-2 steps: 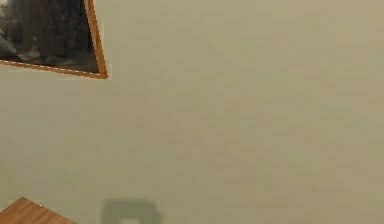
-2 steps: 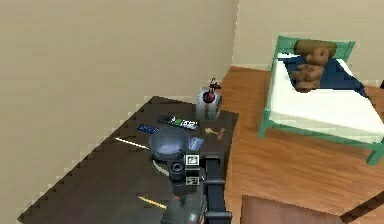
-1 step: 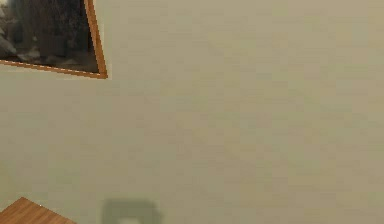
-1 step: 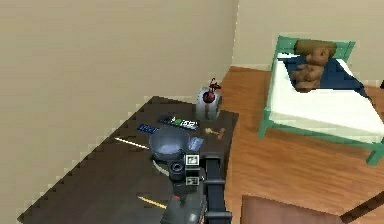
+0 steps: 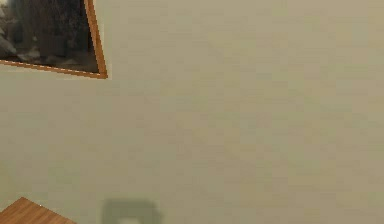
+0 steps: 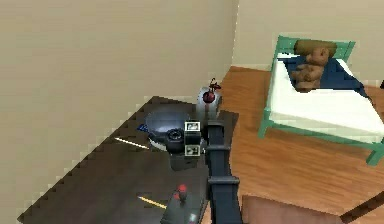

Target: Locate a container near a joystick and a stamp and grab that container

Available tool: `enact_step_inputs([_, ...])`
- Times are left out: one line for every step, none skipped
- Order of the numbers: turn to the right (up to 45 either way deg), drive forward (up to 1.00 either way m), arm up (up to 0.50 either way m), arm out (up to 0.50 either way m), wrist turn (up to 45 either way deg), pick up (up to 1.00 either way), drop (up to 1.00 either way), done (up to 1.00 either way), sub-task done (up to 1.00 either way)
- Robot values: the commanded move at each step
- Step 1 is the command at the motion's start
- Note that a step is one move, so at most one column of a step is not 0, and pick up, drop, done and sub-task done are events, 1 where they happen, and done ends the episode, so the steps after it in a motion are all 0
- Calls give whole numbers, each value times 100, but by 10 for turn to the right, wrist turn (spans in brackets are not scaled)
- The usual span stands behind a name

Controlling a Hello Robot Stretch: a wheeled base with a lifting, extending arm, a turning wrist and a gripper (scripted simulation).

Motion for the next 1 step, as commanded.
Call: enact_step_inputs([0,0,0,0,0,0,0,100,0])
